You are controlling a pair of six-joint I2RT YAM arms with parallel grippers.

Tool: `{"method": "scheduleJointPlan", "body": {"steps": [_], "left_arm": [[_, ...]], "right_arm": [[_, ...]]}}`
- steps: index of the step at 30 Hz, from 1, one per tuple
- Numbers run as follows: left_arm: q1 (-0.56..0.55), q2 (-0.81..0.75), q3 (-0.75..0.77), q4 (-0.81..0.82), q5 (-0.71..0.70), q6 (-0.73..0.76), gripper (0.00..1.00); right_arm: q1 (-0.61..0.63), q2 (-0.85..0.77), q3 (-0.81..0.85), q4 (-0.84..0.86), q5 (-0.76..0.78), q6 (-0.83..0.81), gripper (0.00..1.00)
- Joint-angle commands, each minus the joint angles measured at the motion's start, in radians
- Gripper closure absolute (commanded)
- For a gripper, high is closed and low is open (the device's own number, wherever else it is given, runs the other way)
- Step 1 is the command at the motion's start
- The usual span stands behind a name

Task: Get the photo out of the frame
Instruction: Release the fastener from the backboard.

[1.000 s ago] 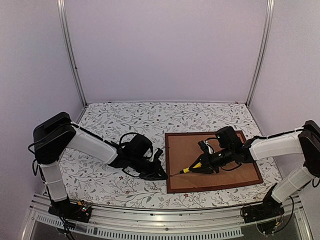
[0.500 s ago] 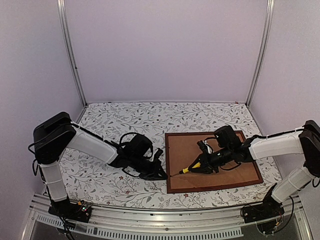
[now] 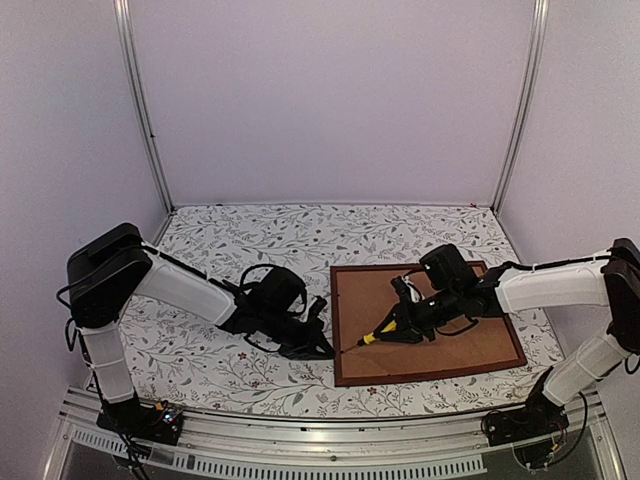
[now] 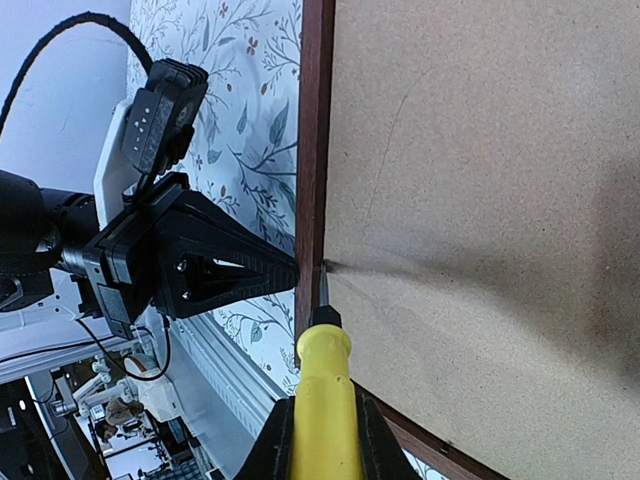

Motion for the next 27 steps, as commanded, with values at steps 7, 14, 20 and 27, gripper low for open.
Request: {"method": "scheduleJointPlan", "body": {"steps": [7, 14, 20, 27], "left_arm": [[-0.040, 0.077, 0.041, 0.029, 0.011, 0.034, 1.00], [-0.043, 0.080, 0.036, 0.035, 0.011, 0.038, 1.00], [-0.047, 0.085, 0.031, 0.043, 0.010, 0.036, 1.00], [-0.047, 0.092, 0.030, 0.051, 0.005, 0.032, 1.00]], "right_arm": [[0.140, 0.060, 0.099, -0.021, 0.093, 0.020, 1.00], [0.221, 0.081, 0.171, -0.096, 0.175, 0.039, 1.00], [0.289, 0.119, 0.252, -0.179, 0.251, 0.056, 1.00], [0.364, 0.199, 0.370, -0.295, 0.323, 0.075, 1.00]]}}
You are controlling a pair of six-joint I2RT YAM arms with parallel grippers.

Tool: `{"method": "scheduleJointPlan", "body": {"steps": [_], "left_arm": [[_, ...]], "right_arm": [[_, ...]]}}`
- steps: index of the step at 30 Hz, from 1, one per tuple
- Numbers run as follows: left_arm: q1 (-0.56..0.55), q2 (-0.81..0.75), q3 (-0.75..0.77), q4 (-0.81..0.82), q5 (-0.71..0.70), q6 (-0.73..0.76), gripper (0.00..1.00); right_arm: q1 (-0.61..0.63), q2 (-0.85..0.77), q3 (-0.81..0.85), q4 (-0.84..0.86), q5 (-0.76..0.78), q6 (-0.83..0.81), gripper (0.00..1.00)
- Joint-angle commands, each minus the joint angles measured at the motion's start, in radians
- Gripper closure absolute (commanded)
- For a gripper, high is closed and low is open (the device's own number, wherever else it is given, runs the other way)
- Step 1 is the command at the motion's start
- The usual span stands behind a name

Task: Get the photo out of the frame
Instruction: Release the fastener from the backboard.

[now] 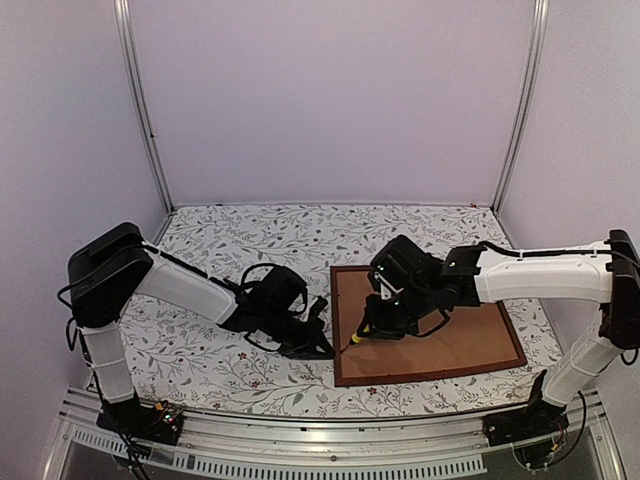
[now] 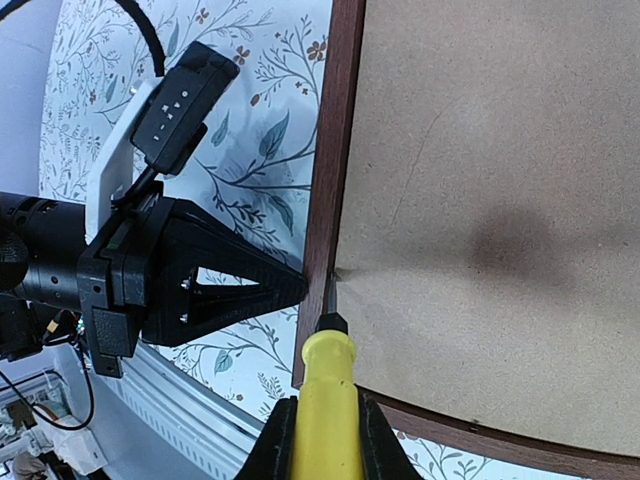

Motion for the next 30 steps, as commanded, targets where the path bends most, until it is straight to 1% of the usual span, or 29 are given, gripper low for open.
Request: {"method": "scheduleJointPlan", "body": {"steps": [1, 8, 14, 22, 30], "left_arm": [[-0.049, 0.084, 0.014, 0.075, -0.007, 0.016, 1.00], [-0.050, 0.086, -0.004, 0.104, -0.009, 0.009, 1.00], [-0.049, 0.081, -0.027, 0.129, -0.004, 0.010, 1.00], [-0.045, 0.070, -0.048, 0.149, 0.005, 0.017, 1.00], [-0.035, 0.061, -0.080, 0.176, 0.019, 0.020, 1.00]], "right_arm": [[0.121, 0.134, 0.067, 0.064, -0.083, 0.025, 1.00], [0.180, 0.236, 0.214, -0.057, -0.037, 0.035, 1.00], [0.230, 0.353, 0.394, -0.190, 0.016, 0.032, 1.00], [0.274, 0.491, 0.572, -0.300, 0.038, 0.034, 1.00], [0.304, 0.582, 0.698, -0.375, 0.054, 0.038, 1.00]]}}
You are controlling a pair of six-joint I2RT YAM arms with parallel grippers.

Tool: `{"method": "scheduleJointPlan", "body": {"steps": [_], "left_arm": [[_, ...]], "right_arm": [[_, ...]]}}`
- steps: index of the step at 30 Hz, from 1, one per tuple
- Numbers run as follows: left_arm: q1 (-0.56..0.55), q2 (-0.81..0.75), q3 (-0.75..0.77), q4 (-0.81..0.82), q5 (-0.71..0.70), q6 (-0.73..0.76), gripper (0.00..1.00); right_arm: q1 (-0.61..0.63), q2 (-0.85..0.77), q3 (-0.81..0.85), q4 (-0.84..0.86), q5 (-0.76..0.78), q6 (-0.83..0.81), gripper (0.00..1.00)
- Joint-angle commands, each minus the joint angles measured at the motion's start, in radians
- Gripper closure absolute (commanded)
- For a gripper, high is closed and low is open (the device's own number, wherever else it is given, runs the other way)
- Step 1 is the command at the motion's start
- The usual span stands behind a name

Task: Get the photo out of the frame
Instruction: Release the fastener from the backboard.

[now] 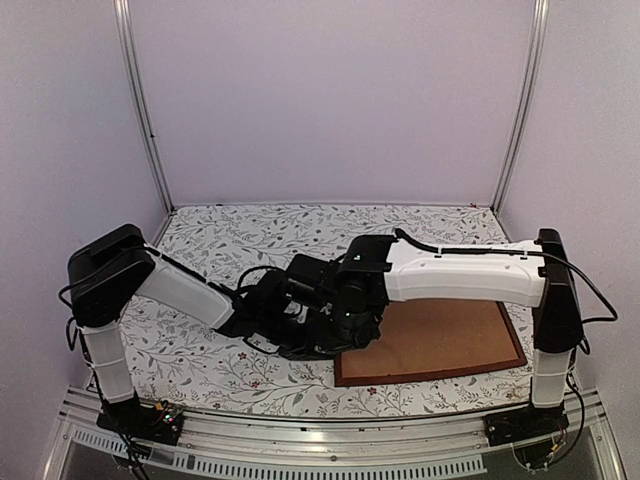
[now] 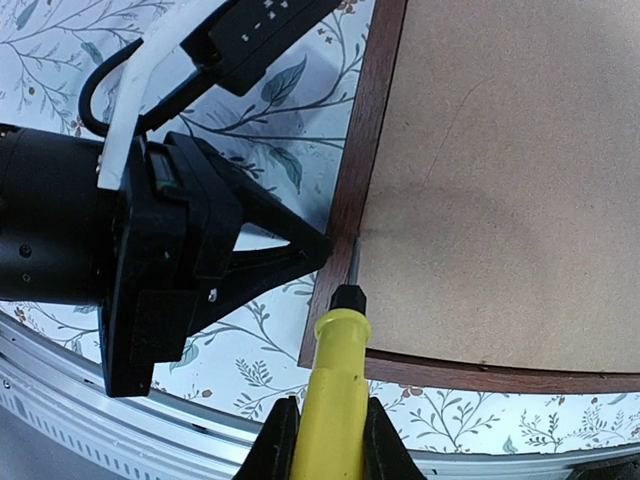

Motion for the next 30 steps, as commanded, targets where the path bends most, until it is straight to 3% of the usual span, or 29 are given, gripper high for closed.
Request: {"method": "scheduleJointPlan", "body": {"steps": [1, 13, 30], "left_arm": [[-0.041, 0.059, -0.026, 0.063, 0.000, 0.020, 1.00], [-0.029, 0.048, -0.041, 0.074, 0.002, 0.016, 1.00], [-0.009, 0.001, -0.044, 0.007, -0.019, 0.017, 1.00]], "right_arm": [[0.066, 0.160, 0.028, 0.253, -0.245, 0.005, 1.00], [0.057, 0.150, 0.065, 0.207, -0.217, -0.004, 1.00], [-0.077, -0.198, -0.259, 0.359, -0.326, -0.024, 1.00]]}}
